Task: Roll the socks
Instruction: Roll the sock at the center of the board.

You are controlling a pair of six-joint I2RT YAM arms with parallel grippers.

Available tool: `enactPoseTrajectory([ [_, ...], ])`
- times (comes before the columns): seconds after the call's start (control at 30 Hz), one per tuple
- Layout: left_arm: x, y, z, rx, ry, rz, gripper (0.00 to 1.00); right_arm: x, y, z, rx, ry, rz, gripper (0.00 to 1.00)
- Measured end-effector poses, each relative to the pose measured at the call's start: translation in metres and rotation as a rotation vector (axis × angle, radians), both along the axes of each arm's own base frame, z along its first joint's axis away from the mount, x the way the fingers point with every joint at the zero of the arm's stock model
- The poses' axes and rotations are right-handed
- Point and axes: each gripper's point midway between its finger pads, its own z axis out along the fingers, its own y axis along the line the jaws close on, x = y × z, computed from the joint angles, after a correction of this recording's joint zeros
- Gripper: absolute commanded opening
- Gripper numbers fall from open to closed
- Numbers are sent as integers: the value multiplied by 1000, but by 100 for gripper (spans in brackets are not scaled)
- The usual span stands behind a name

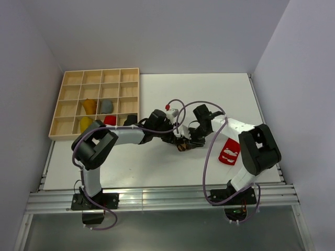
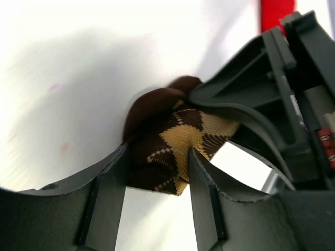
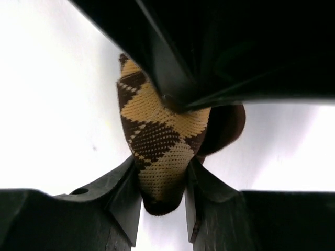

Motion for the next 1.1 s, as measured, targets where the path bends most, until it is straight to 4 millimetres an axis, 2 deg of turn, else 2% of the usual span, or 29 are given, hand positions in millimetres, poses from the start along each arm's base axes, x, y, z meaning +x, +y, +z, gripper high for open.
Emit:
enactPoseTrajectory([
  [0.2, 5, 34, 3, 31, -73, 180, 54, -1, 22, 4, 47, 41, 88, 29],
  [0.27, 3, 48, 6, 36, -107, 220, 56, 1, 20, 2, 24, 68, 68, 29],
  [0.37, -3, 66, 24, 12, -185, 274, 56, 3, 7, -2, -15, 145, 1, 29],
  [0.47, -3, 70, 51, -35, -271, 303, 56, 4, 4, -2, -40, 194, -20, 29],
  [0.53, -1, 68, 64, -42, -335, 314, 56, 4, 4, -2, -53, 226, -24, 29],
  [0.63, -7, 58, 64, 19, -415, 303, 56, 4, 4, -1, -71, 270, -25, 29],
  [0.77, -31, 29, 57, 111, -516, 211, 57, 5, 4, -1, -95, 329, -27, 29],
  [0.8, -37, 22, 55, 139, -546, 187, 61, 5, 4, -1, -103, 349, -27, 29],
  [0.87, -42, 12, 49, 189, -589, 158, 62, 5, 4, -1, -117, 385, -28, 29],
  [1.1, -40, -2, 22, 391, -737, 91, 64, -1, 1, -1, -153, 477, -32, 29],
])
